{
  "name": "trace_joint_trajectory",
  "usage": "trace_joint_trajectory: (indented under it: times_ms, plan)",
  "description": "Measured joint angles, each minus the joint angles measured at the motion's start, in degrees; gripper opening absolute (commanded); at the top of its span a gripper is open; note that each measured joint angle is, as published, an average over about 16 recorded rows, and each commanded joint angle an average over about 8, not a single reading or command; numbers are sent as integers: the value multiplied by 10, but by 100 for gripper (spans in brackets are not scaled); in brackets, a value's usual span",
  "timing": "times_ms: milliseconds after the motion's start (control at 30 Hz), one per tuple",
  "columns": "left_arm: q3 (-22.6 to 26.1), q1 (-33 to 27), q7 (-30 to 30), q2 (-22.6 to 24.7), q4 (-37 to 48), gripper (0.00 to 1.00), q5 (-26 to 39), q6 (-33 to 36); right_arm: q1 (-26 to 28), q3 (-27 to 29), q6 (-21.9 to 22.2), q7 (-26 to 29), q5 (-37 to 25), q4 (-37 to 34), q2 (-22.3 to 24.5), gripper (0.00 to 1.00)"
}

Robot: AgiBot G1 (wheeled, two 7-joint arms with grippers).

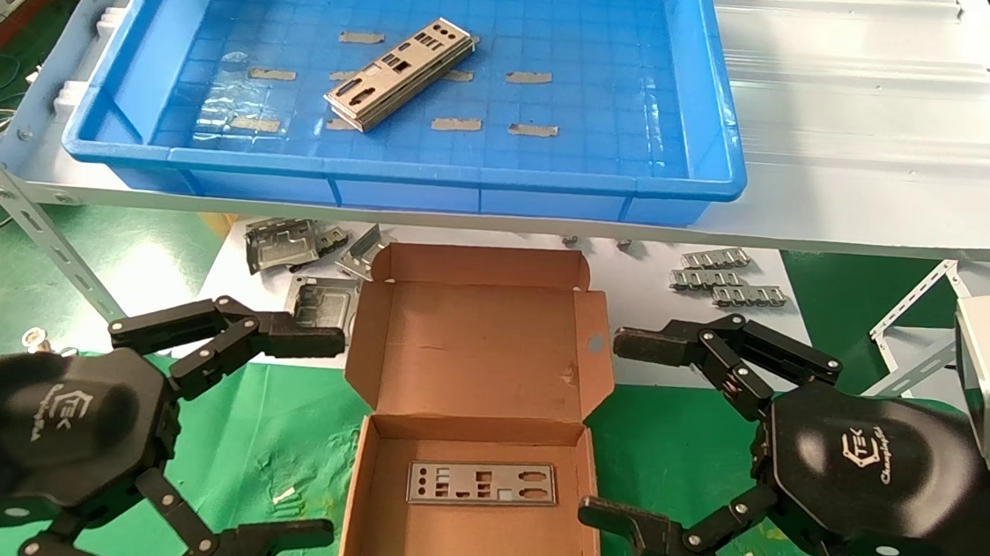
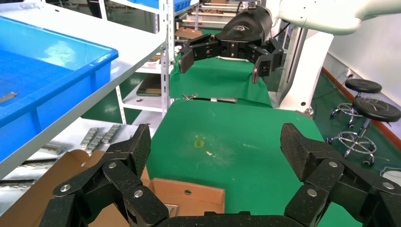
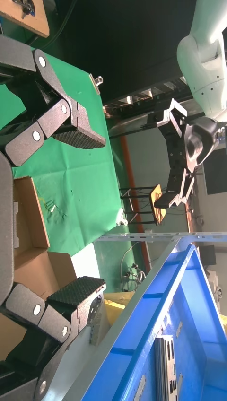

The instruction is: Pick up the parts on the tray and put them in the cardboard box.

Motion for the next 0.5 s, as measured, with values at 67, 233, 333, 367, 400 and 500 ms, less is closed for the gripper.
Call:
trace_joint_trajectory:
  times_ms: [67,233,333,367,400,500]
  plan:
    - [0,0,0,0,0,100,0,0,0,0,0,0,0,0,0,100]
    - [0,0,0,0,0,100,0,0,0,0,0,0,0,0,0,100]
    - [0,0,0,0,0,100,0,0,0,0,0,0,0,0,0,100]
    - [0,0,0,0,0,100,0,0,0,0,0,0,0,0,0,100]
    - [0,0,0,0,0,100,0,0,0,0,0,0,0,0,0,100]
    - [0,0,0,0,0,100,0,0,0,0,0,0,0,0,0,100]
